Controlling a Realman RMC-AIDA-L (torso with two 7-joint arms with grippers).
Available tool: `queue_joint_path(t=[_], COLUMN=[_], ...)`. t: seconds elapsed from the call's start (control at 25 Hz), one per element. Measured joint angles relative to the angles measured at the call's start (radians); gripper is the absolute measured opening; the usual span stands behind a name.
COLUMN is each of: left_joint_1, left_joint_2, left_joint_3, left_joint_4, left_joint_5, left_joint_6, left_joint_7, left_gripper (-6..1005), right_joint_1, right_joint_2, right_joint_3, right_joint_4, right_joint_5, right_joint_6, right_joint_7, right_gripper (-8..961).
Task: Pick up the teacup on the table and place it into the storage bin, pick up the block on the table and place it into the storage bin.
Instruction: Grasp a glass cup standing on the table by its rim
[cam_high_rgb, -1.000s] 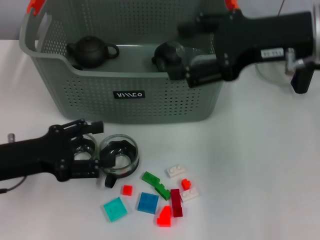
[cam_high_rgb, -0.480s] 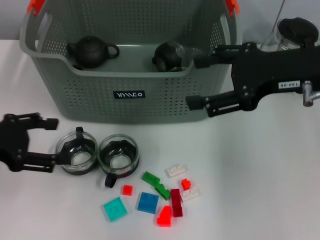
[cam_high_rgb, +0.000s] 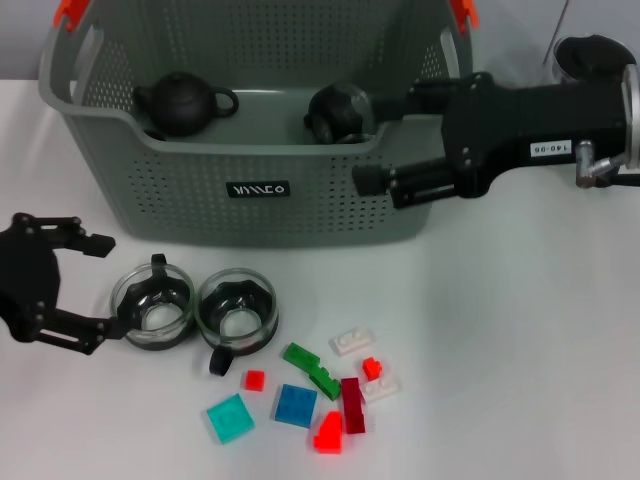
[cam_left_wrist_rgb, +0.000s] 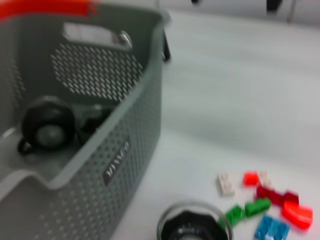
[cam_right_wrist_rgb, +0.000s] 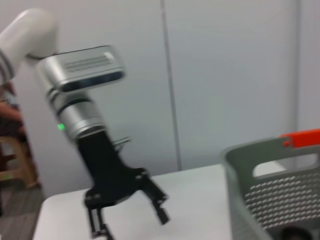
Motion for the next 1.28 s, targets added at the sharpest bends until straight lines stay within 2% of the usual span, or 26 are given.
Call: queue_joint_path(t=[0.24, 0.36, 0.44, 0.56, 0.72, 0.96, 1.28], left_joint_1=[-0.047, -0.072, -0.085, -0.100, -0.120, -0.111, -0.119], left_joint_2=[-0.017, -0.034, -0.046, -0.057, -0.055, -0.057, -0.057], left_joint_3=[0.114, 0.157, 0.166, 0.167, 0.182, 0.256, 0.304], left_joint_4=[0.017, 0.017, 0.013, -0.010, -0.067, -0.082, -0.080], left_joint_5=[0.095, 0.143, 0.168, 0.194, 0.222, 0.258, 0.317], left_joint_6=[-0.014, -0.016, -0.017, -0.027, -0.054, -0.115, -0.157], left_joint_7=[-0.028, -0.055, -0.062, -0.072, -0.098, -0.101, -0.109], left_gripper=[903, 903, 903, 903, 903, 902, 902], right_joint_1=[0.028, 0.036, 0.037, 0.035, 0.042, 0.049, 0.050], right_joint_2=[-0.018, -0.029, -0.030, -0.022, -0.011, -0.005, 0.003], right_joint_3=[0.003, 0.004, 0.004, 0.004, -0.001, 0.005, 0.008], right_joint_4=[-0.004, 0.002, 0.004, 0.015, 0.052, 0.073, 0.107], right_joint_5=[-0.067, -0.113, -0.154, -0.233, -0.297, -0.301, -0.286], right_joint_6=[-0.139, -0.192, -0.206, -0.196, -0.187, -0.172, -0.151], right_joint_7=[0.008, 0.009, 0.010, 0.008, -0.001, -0.003, 0.006], right_gripper=[941, 941, 941, 940, 940, 942, 941])
